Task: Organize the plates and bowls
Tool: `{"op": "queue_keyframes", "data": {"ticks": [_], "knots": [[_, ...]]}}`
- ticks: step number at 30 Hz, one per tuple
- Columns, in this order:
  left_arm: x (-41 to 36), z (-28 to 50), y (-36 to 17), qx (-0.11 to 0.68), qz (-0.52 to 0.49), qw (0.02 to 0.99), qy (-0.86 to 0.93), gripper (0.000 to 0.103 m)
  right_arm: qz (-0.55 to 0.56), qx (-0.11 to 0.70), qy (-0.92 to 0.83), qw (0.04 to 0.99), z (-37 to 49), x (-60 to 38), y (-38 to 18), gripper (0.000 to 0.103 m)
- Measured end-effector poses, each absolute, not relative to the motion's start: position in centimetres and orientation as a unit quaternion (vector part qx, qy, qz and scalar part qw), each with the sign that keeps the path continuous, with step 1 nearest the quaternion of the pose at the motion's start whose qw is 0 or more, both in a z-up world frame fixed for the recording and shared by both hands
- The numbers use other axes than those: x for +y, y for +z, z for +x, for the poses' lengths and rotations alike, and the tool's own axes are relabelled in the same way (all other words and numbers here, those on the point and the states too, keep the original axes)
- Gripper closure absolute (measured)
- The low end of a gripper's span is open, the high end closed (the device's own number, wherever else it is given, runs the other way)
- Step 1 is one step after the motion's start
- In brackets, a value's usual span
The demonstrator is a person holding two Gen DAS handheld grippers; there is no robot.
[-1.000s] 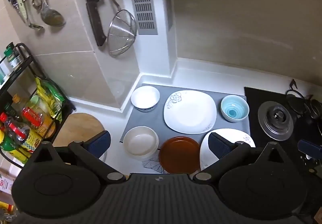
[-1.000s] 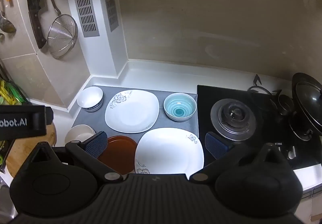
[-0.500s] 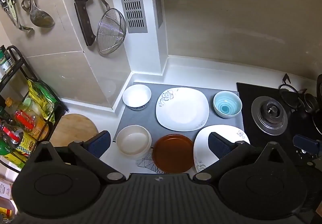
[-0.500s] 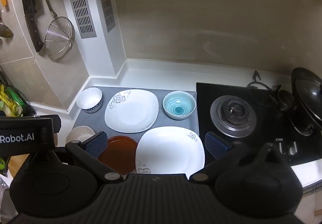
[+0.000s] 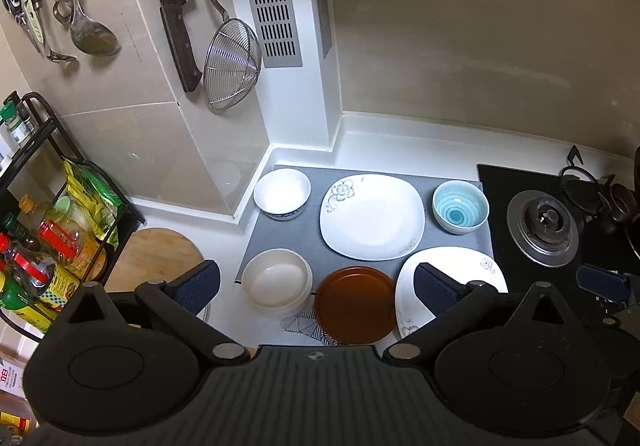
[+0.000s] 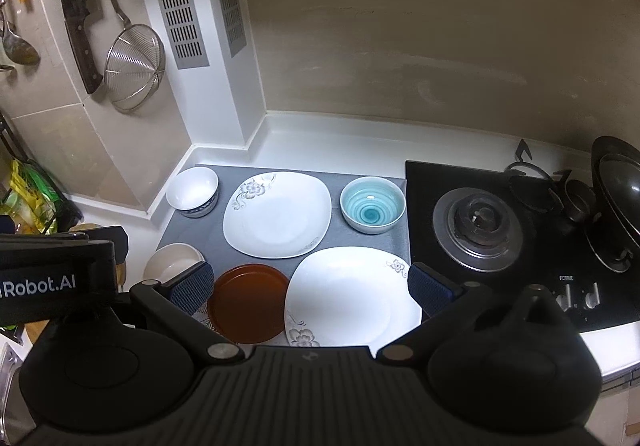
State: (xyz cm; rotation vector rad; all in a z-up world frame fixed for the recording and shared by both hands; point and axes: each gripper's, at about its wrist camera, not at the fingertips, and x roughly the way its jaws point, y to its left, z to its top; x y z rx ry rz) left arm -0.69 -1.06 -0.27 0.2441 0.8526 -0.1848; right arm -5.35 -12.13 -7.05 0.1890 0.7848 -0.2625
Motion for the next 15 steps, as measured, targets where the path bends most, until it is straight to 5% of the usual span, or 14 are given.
{"op": "queue_keyframes", "data": {"ticks": [15], "knots": [[-0.78, -1.23, -0.44, 0.414, 0.120, 0.897, -0.097, 0.000, 0.089, 0.386, -0.126, 0.910, -5.48, -11.53, -7.20, 0.000]]}}
